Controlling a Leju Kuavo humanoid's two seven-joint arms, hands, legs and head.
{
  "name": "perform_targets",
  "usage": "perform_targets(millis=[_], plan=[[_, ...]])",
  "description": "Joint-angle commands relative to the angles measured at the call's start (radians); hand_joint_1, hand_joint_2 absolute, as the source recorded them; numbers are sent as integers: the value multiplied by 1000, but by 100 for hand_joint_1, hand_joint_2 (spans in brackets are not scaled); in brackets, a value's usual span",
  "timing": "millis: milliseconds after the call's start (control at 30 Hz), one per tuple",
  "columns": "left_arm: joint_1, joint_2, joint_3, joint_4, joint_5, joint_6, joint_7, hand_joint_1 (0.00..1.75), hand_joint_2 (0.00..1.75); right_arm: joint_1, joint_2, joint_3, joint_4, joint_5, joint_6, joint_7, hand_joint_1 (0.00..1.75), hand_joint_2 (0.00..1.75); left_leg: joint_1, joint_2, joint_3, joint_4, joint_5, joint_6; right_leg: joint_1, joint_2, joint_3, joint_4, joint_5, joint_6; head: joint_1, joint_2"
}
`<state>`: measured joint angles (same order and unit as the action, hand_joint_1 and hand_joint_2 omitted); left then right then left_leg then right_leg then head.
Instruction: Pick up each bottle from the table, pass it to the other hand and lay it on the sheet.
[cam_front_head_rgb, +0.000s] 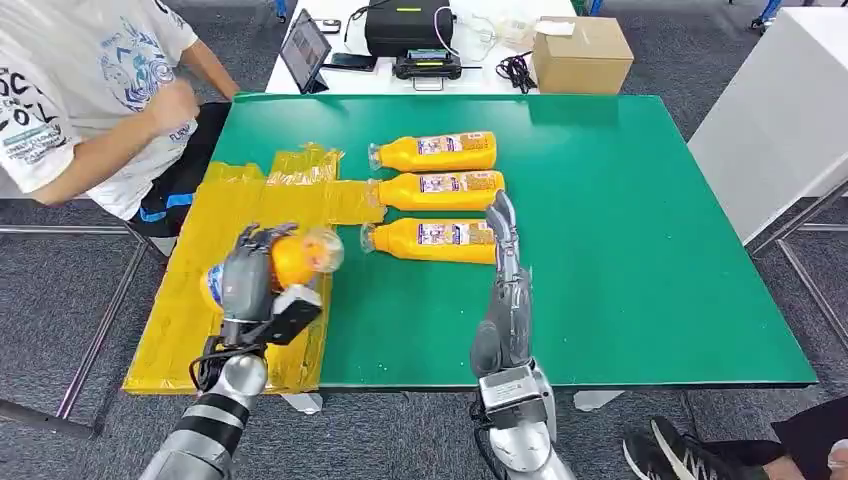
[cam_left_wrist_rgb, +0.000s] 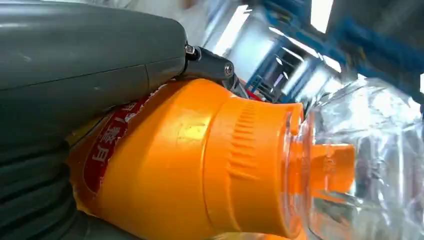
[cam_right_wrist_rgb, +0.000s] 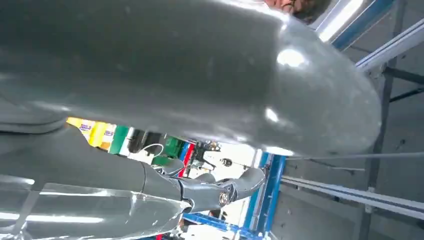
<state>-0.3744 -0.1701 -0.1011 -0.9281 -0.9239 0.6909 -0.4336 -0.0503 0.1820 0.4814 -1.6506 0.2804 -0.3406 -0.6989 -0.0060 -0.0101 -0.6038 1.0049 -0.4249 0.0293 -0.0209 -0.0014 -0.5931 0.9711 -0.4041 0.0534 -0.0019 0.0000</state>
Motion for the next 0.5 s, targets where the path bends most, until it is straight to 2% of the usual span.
perform_targets(millis=[33,67,133,167,400,500], plan=[[-214,97,-104,375,-396,-35,221,175,175,-47,4,-22,54,1,63,1,0,0,2,1,3,0,-1,-2,2,0,3,0,0,-3,0,0],[-230,105,-126,404,-444,-68,259,175,175,-48,6,-25,55,-6,74,1,0,0,1,1,3,0,0,-2,1,0,3,0,0,-2,0,0],[-249,110,-124,444,-453,-145,257,175,175,-48,9,-32,54,-5,96,4,0,0,2,1,4,0,-1,-2,2,0,4,0,-1,-3,0,0],[-248,107,-104,449,-423,-161,223,175,175,-45,12,-35,54,-3,101,5,0,0,1,1,3,0,0,-2,1,0,2,0,0,-2,0,0],[-257,130,-164,507,-534,-263,276,175,175,-45,18,-46,81,-15,159,18,0,0,1,2,3,0,0,-2,1,1,2,0,0,-1,0,0],[-255,121,-126,518,-479,-324,236,175,175,-39,20,-44,86,-6,164,14,0,0,1,1,3,-1,0,-2,1,1,3,0,0,-1,0,0]])
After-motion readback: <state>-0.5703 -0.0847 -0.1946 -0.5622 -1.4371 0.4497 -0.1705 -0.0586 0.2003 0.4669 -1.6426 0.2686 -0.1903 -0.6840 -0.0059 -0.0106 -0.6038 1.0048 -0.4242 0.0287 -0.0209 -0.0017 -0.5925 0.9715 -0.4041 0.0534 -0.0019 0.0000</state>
